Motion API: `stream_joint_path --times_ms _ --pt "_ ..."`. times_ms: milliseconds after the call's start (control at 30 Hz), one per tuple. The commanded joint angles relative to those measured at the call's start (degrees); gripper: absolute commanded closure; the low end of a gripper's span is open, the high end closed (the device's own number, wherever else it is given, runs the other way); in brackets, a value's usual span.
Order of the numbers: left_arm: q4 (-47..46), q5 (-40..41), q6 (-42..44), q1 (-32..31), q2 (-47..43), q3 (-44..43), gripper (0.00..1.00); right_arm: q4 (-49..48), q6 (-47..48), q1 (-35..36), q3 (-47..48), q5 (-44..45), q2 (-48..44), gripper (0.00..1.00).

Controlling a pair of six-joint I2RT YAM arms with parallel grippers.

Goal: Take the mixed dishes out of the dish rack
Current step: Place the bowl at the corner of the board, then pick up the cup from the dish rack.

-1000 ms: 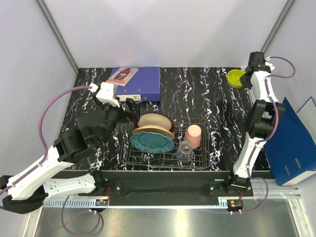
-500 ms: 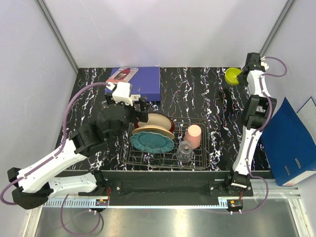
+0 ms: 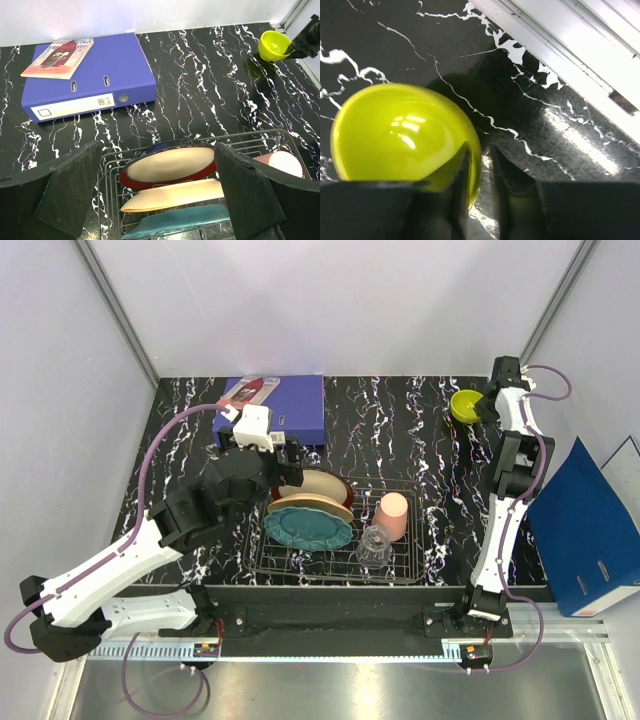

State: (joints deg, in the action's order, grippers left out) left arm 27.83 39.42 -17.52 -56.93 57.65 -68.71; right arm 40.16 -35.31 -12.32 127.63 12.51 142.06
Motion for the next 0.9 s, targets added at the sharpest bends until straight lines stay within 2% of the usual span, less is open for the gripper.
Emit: stream_joint_path --times_ms 0,67,200,400,467,567,633,667,700,733,800,833,867 --pt "-0.5 0.6 -1.2 0.3 -0.3 0.2 0.01 -0.2 0.9 -0.1 1.7 0.0 -3.4 0.47" --pt "-0.4 0.5 -1.4 0.3 -0.7 0.2 0.01 -0.7 -0.2 -0.1 1.7 -1.7 -5.2 0.33" --pt "-0.3 0.4 -2.0 0.3 -2.4 0.9 0.01 -1.4 -3.7 0.0 2.1 -4.9 -9.6 0.25" --pt "-0.4 -0.5 -2.4 0.3 -3.4 1.2 0.01 -4.7 -10.6 2.5 5.3 -12.8 -19.8 0.20" --pt "-0.4 -1.1 -2.7 0.3 -3.2 0.9 0.01 -4.6 -11.1 5.9 7.2 -15.3 -22.4 0.19" --pt "-0.3 -1.6 -3.4 0.3 -2.6 0.7 0.01 -3.5 -9.2 12.7 6.3 -14.5 -28.6 0.19" --pt "-0.2 -1.4 -3.8 0.4 -2.5 0.9 0.01 -5.4 -5.0 21.0 1.4 -9.4 -35.7 0.19" --pt "0.3 -1.4 -4.3 0.7 -2.5 1.2 0.01 -7.2 -4.1 23.2 -7.2 -8.2 -38.8 0.19" --pt "0.7 -1.5 -4.8 1.0 -2.5 1.3 0.01 -13.4 -2.7 25.6 -13.1 -7.5 -45.5 0.20" --pt "1.3 -1.9 -5.0 1.1 -2.7 1.5 0.01 -16.4 -2.5 29.1 -24.9 -6.3 -49.0 0.20" --pt "1.9 -2.2 -5.6 1.6 -3.3 2.3 0.01 -22.8 -2.0 32.8 -35.9 -3.9 -58.8 0.21" --pt "2.2 -2.3 -5.7 1.8 -3.5 2.6 0.01 -23.3 -1.7 34.1 -44.0 -1.7 -61.3 0.21" --pt "2.4 -2.5 -5.9 1.9 -3.9 3.3 0.01 -23.1 -1.2 36.8 -47.1 -0.7 -65.6 0.21"
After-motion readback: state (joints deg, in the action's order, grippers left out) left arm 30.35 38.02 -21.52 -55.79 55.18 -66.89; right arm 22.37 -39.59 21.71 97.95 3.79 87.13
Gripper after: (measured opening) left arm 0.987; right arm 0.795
